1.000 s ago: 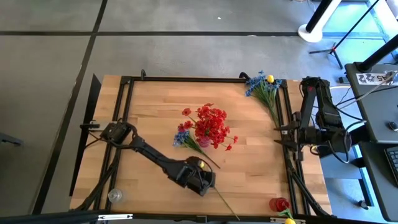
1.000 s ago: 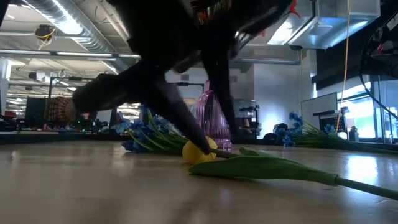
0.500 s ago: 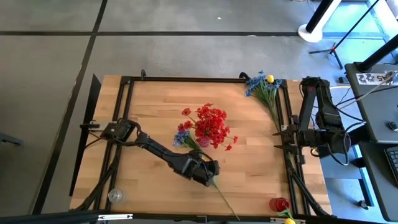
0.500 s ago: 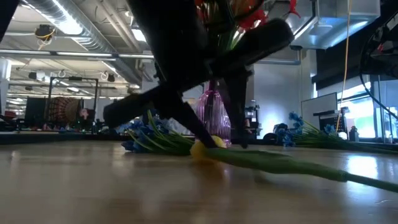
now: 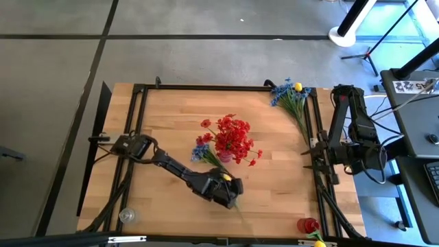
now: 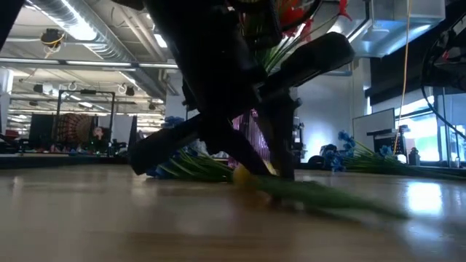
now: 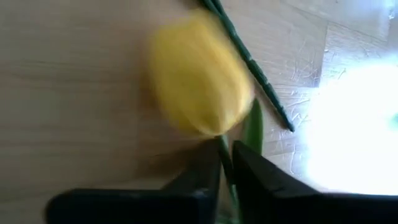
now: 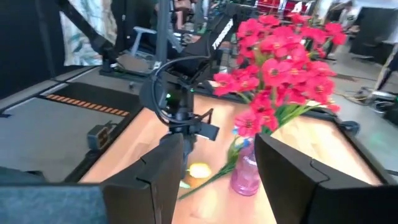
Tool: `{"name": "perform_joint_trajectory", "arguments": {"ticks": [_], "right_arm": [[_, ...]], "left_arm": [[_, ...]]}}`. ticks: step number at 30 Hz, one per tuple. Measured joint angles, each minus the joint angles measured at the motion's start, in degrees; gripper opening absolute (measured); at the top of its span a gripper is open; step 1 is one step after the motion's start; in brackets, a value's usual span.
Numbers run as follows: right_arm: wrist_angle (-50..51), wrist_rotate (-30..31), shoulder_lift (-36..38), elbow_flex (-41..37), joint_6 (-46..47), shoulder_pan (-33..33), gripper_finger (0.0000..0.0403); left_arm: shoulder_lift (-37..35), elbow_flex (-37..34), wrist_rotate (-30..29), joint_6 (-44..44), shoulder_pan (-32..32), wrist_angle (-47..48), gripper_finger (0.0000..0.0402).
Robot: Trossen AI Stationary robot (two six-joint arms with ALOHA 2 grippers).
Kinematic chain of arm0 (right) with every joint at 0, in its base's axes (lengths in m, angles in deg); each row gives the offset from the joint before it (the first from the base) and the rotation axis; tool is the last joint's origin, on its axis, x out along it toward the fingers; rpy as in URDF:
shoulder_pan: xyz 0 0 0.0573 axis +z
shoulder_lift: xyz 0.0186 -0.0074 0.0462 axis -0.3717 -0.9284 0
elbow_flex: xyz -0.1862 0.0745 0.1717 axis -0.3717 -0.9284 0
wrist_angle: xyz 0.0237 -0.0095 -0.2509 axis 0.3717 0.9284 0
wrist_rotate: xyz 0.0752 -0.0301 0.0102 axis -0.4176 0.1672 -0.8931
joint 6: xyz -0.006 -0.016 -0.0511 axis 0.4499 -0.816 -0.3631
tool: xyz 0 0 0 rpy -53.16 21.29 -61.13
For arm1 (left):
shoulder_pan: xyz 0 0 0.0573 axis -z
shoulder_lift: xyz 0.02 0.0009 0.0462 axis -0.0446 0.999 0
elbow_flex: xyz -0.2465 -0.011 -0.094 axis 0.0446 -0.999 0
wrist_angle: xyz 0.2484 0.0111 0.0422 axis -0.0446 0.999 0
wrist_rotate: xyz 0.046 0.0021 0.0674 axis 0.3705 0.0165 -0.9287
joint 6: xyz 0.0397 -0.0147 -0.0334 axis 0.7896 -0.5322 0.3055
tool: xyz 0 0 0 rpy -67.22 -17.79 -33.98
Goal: Sort flowers into vase by color
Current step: Put the left yellow tulip into the red vase
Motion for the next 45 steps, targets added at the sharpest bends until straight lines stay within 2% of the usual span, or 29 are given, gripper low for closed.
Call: {"name": "perform_joint_trajectory", "arguments": {"ticks": [2,4,9,12,14,18,22,25,30,34,36,41,45], "right_arm": [[-0.78,-0.42,0.01,0.00,0.00,0.00,0.0200],[-2.76,-0.46,0.01,0.00,-0.32,0.00,0.0200],[-8.08,-2.76,0.02,0.00,-2.06,0.00,0.0200],[-9.70,-4.46,0.02,0.00,-3.41,0.00,0.0200],[-9.67,-4.21,0.02,0.00,-3.45,0.00,0.0200],[-9.21,-3.39,0.02,0.00,-3.15,0.00,0.0200],[-8.75,-1.66,-1.18,0.00,-0.42,0.00,0.0200],[-8.73,-1.38,-3.43,0.00,1.32,0.00,0.0200],[-8.79,-0.28,-8.48,0.00,4.96,-0.04,0.0200],[-9.74,3.43,-14.15,-0.01,5.91,-5.07,0.0200],[-12.12,0.06,-16.77,-0.04,5.92,-10.02,0.0200],[-20.51,-18.07,-23.02,-0.04,4.19,-22.43,0.0200],[-23.62,-26.42,-25.81,-0.04,2.54,-28.60,0.0200]], "left_arm": [[0.22,0.46,-2.44,0.59,0.67,-0.17,0.0010],[0.36,1.78,-5.74,3.92,1.63,-0.65,0.0009],[0.30,8.00,-14.67,19.30,3.79,-3.29,0.0004],[0.29,11.10,-20.06,35.95,4.80,-11.30,0.0004],[0.29,13.02,-21.57,49.76,4.93,-19.11,0.0004],[-0.02,15.02,-21.24,79.45,3.91,-35.52,0.0004],[-0.04,15.02,-18.35,96.44,1.82,-45.77,0.0004],[-0.03,15.02,-14.83,102.21,0.49,-48.77,0.0004],[-0.01,14.97,-14.14,109.61,0.31,-51.67,0.0004],[-0.01,14.97,-14.07,112.75,-0.11,-52.48,0.0003],[-0.01,14.97,-14.11,113.74,-0.68,-52.49,0.0003],[-0.01,14.97,-13.99,114.35,-1.62,-52.63,0.0004],[-0.01,14.97,-13.95,114.40,-1.69,-52.66,0.0005]]}}
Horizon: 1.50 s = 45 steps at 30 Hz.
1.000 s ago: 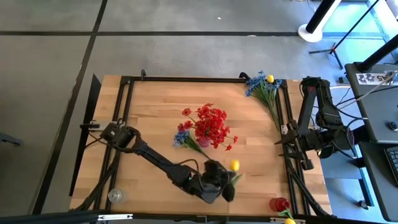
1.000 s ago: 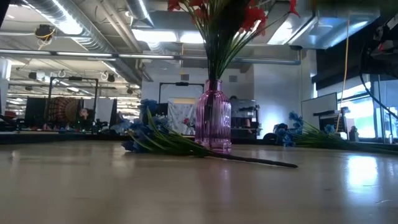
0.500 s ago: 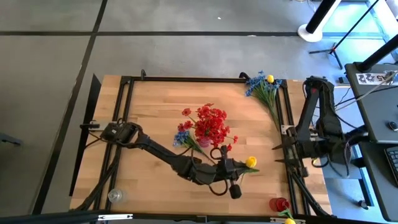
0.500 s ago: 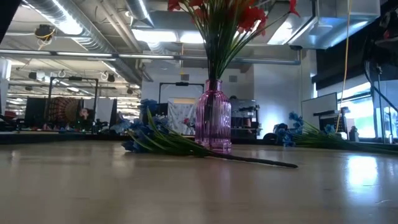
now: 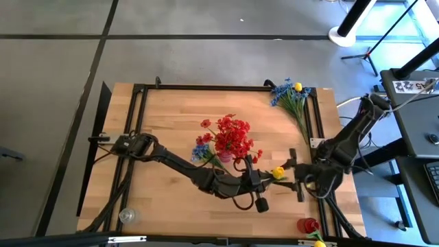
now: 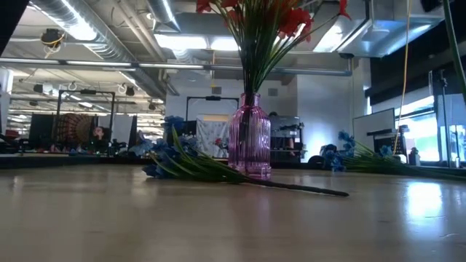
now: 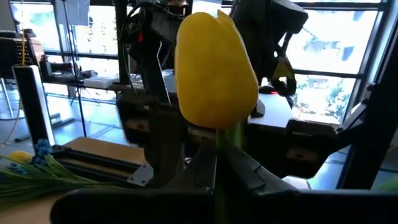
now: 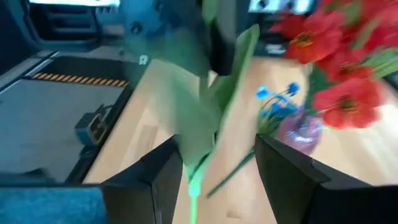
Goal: Sort flowers into vase by color
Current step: Put the left yellow tulip into the red vase
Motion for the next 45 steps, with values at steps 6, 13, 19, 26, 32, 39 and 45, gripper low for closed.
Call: {"name": "perform_joint_trajectory", "arguments": {"ticks": [6,13,19,26,32,39,45], "right_arm": [[-2.38,-3.40,-2.09,0.00,-1.75,-4.69,0.0185],[-3.38,-6.32,-1.97,0.00,-3.00,-4.91,0.0052],[-3.58,-8.13,-1.10,0.00,-4.22,-4.80,0.0020],[-3.08,-10.52,3.28,0.02,-4.02,-4.78,0.0012],[-2.73,-16.11,9.72,0.00,-4.98,-4.73,0.0008],[-3.71,-34.03,21.27,0.00,-5.37,-4.73,0.0005],[-3.86,-47.10,25.71,0.02,-2.06,-4.73,0.0007]], "left_arm": [[0.00,0.00,-0.05,1.77,0.13,0.02,0.0006],[0.00,0.00,-1.04,2.90,0.73,0.14,0.0007],[-0.12,0.00,-4.64,4.73,2.52,0.22,0.0040],[-1.56,-0.09,-12.43,6.64,6.95,1.97,0.0131],[-2.60,-0.09,-14.12,3.83,10.49,7.72,0.0176],[-2.58,-0.09,-8.56,-9.29,12.98,18.41,0.0173],[-2.58,-0.09,-7.63,-14.05,12.90,20.94,0.0172]]}}
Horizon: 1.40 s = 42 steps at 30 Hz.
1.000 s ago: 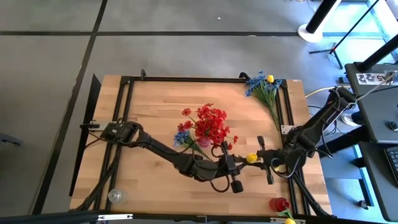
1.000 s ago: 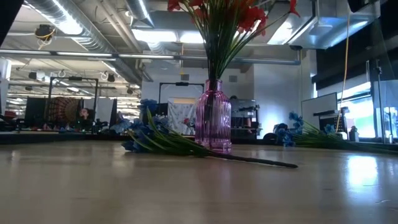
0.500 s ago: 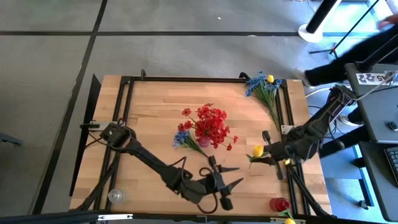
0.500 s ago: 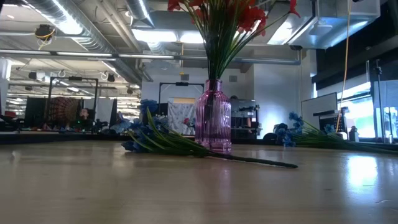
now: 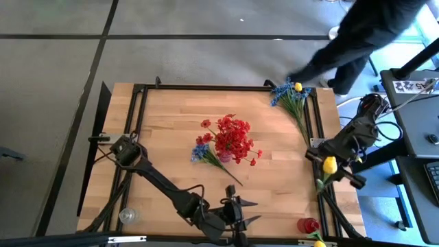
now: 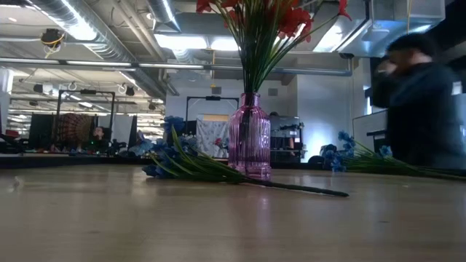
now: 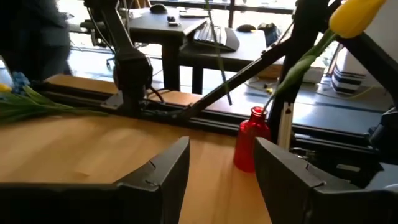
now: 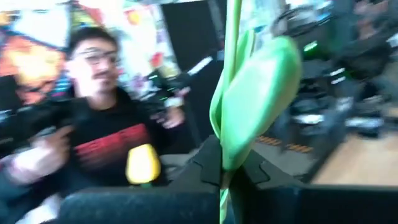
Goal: Sort flowers into vase by color
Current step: Put the left yellow tulip into the red vase
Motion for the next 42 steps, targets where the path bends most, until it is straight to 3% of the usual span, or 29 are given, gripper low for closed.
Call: {"name": "perform_joint_trajectory", "arguments": {"ticks": [7,10,16,24,27,32,37,42], "right_arm": [[-3.14,-15.31,-2.68,0.00,0.67,0.02,0.0007],[-3.35,-16.35,-4.12,-1.73,0.58,0.04,0.0007],[-14.00,-16.46,-4.35,-6.48,0.60,0.04,0.0008],[-15.87,-17.22,-3.53,-6.56,1.17,0.25,0.0008],[-15.74,-15.53,-3.73,-6.56,0.51,3.05,0.0009],[-14.97,-7.22,-4.85,-6.56,-4.33,10.22,0.0009],[-11.83,1.24,-5.60,-6.56,-8.73,16.39,0.0009],[-7.99,2.78,-7.39,-6.56,-10.80,19.35,0.0010]], "left_arm": [[0.00,0.00,0.61,-0.10,-0.14,0.39,0.0172],[0.00,0.00,0.61,-0.20,-0.16,0.35,0.0172],[0.00,0.00,0.78,-2.93,-0.14,2.46,0.0172],[-0.24,0.00,3.24,-5.04,-2.67,6.76,0.0172],[-0.76,0.00,4.25,-6.28,-2.71,9.34,0.0172],[-2.60,0.01,8.44,-6.33,-2.23,10.64,0.0172],[-4.36,0.02,7.81,-6.22,-0.86,12.14,0.0172],[-4.72,0.09,5.42,-8.57,0.80,14.36,0.0172]]}}
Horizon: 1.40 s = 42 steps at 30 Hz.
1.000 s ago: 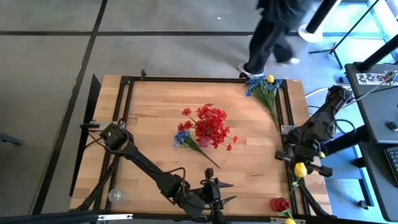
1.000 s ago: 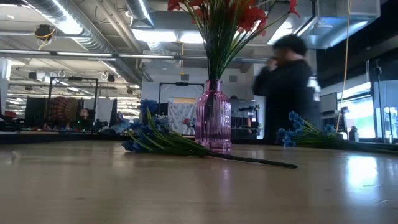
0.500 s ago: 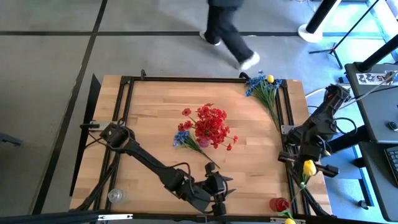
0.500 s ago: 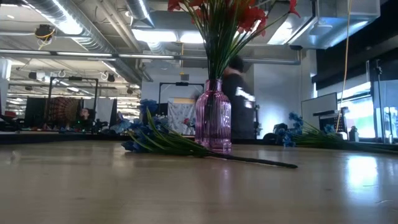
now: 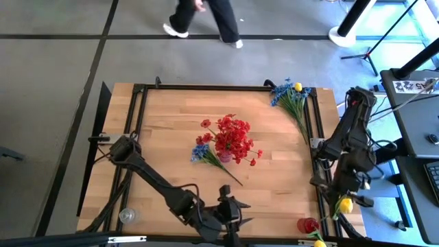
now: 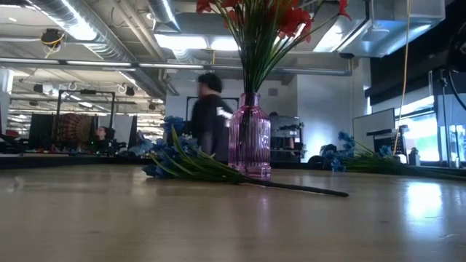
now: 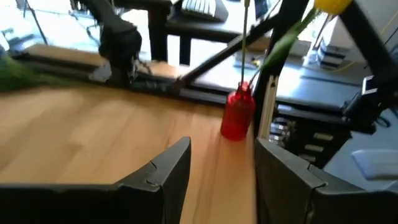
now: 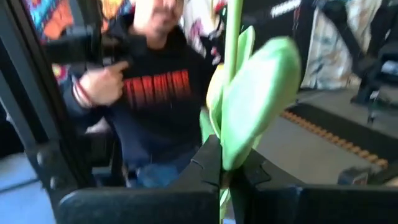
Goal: Sort flowers into vase by color
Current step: Put the left yellow tulip into the red vase, then put the yellow tulip into the red vase
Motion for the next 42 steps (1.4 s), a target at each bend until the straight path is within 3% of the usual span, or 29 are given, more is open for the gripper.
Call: {"name": "perform_joint_trajectory", "arguments": {"ticks": [5,9,13,17,22,25,30,32,36,39,42], "right_arm": [[3.69,5.83,-3.39,0.00,3.60,1.72,0.0031],[4.66,9.98,-5.77,0.00,4.37,1.61,0.0081],[7.18,9.25,-6.52,0.89,5.40,1.61,0.0150],[14.85,7.20,-6.45,4.00,8.51,1.61,0.0216],[30.23,5.42,-6.36,9.99,13.85,1.64,0.0263],[37.65,5.63,-6.36,13.22,15.75,1.64,0.0269],[48.02,8.96,-6.34,16.74,17.18,1.61,0.0261],[52.17,13.83,-6.23,17.55,17.66,1.61,0.0257],[58.74,29.85,-5.17,18.60,20.89,-0.30,0.0244],[61.91,37.80,-4.50,18.69,21.18,-5.88,0.0230],[63.30,42.21,-3.74,18.69,19.09,-14.95,0.0213]], "left_arm": [[0.00,0.00,3.41,-12.89,0.95,8.63,0.0172],[0.02,0.00,7.08,-22.29,0.82,14.49,0.0172],[-0.66,0.00,10.90,-30.72,0.83,22.24,0.0172],[-2.76,0.00,10.98,-37.77,1.30,31.60,0.0168],[-3.89,-0.02,10.25,-43.14,1.23,41.85,0.0147],[-4.02,-0.02,9.98,-44.93,1.03,44.91,0.0128],[-3.74,-0.02,2.42,-45.04,1.62,46.57,0.0091],[-3.74,-0.02,1.18,-45.09,1.85,45.62,0.0078],[-3.69,-0.02,1.18,-45.10,1.95,43.85,0.0055],[-3.69,-0.02,0.25,-45.12,1.93,43.72,0.0044],[-3.69,-1.47,-4.27,-45.09,2.25,42.52,0.0037]]}}
